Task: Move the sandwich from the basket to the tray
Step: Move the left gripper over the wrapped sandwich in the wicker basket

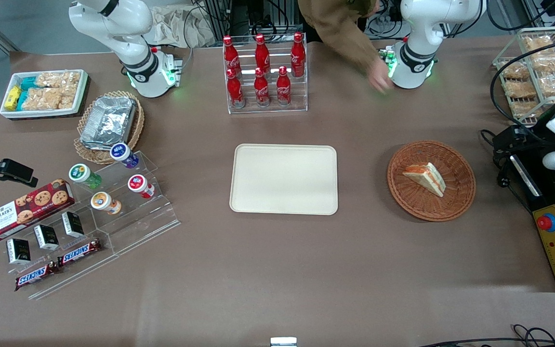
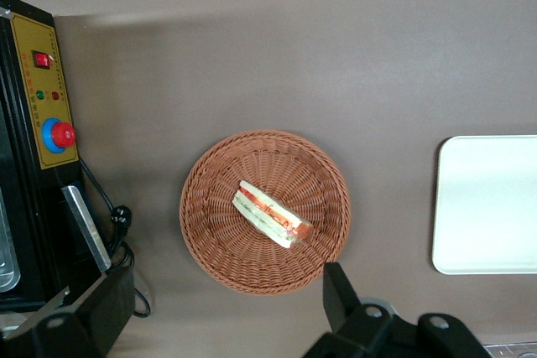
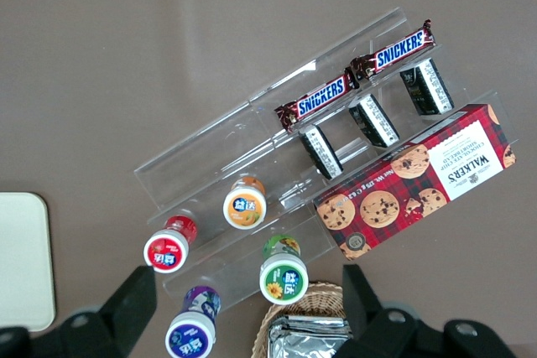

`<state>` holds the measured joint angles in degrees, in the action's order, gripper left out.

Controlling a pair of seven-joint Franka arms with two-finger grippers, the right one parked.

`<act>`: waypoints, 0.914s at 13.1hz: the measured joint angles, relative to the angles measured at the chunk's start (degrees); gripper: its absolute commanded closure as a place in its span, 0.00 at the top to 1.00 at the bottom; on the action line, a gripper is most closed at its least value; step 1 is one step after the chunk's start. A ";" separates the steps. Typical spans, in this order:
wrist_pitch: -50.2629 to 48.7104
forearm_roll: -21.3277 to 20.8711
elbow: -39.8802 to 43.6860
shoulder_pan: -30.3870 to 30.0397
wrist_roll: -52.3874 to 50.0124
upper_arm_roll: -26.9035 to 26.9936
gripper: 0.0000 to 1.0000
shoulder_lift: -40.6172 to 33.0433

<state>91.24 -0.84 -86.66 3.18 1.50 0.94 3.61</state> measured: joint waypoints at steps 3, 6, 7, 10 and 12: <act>0.00 0.07 0.00 0.07 -0.41 -0.09 1.00 0.00; 0.01 0.45 -0.02 0.27 -14.67 -1.27 1.00 0.66; 0.01 0.47 -0.08 0.37 -22.05 -2.49 1.00 1.24; 0.51 0.42 -4.24 0.85 -41.76 -4.06 1.00 2.81; 8.95 0.37 -13.30 0.85 -48.01 -4.15 1.00 2.15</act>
<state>100.19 -0.47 -99.96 4.03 -46.51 -3.22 5.77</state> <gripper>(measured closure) 0.000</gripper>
